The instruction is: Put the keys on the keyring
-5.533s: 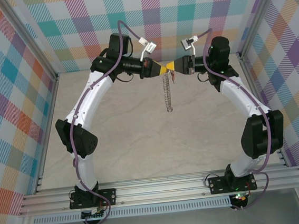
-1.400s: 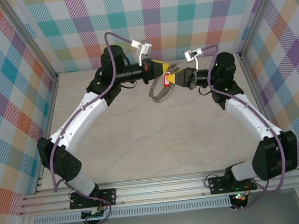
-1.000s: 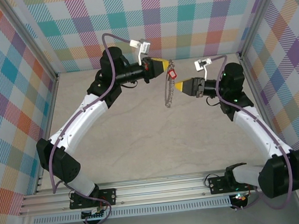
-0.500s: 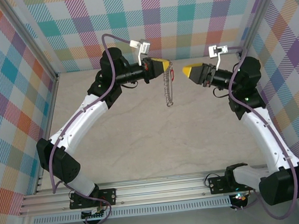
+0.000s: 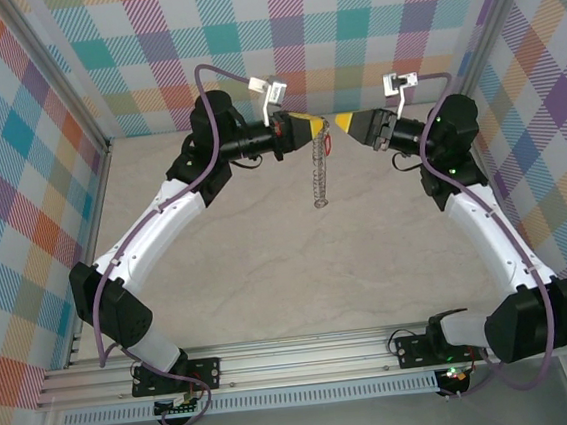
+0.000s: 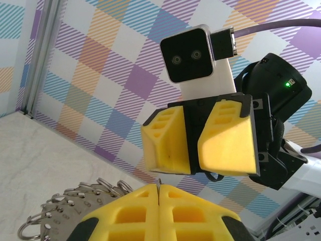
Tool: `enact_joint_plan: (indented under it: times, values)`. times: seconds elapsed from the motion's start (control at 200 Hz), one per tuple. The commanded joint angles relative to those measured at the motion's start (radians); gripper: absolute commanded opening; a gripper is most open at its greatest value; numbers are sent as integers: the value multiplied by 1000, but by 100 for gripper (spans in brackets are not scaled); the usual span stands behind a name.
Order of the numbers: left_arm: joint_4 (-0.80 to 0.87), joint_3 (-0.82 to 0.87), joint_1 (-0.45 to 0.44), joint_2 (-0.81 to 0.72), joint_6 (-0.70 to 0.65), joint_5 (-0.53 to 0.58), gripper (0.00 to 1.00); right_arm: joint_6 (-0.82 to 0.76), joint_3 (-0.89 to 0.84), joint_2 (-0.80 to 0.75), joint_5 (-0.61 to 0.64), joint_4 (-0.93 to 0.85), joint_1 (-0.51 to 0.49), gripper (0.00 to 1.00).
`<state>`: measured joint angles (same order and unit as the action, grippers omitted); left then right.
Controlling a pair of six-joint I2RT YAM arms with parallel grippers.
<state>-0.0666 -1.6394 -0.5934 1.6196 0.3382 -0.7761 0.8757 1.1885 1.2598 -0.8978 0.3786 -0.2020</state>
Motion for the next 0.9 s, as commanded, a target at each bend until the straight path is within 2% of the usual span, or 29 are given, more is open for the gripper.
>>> enact_joint_plan:
  times: [0.0,0.355,0.44,0.545,0.895]
  values:
    - [-47,-27,-13,-44,5,-22,0,-13,39,6,-9,40,-22,28]
    - [-42,-31,-14,-49,-1,-19,0,-26,26,18,-4,33,-34,18]
    - [-42,-31,-14,-47,-1,-20,0,-27,20,18,-3,32,-34,19]
    - [-38,-33,-15,-49,-5,-19,0,-47,13,8,9,12,-34,28]
    - [-25,-30,-15,-60,-17,-18,0,-98,19,-45,39,-53,3,28]
